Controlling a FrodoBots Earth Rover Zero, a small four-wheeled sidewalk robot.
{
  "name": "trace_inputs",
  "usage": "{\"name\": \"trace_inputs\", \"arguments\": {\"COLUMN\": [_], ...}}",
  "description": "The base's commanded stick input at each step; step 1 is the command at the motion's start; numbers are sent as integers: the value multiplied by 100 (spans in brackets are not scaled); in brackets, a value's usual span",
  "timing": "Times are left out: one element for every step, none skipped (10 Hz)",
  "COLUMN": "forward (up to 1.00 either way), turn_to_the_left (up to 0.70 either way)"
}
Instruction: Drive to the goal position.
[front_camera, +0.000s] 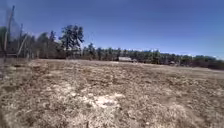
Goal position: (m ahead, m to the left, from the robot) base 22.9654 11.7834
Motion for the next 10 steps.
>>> {"name": "trace_inputs", "arguments": {"forward": [70, 70, 70, 70, 70, 70, 70, 70, 70, 70], "turn_to_the_left": [0, 0, 0, 0, 0, 0, 0, 0, 0, 0]}}
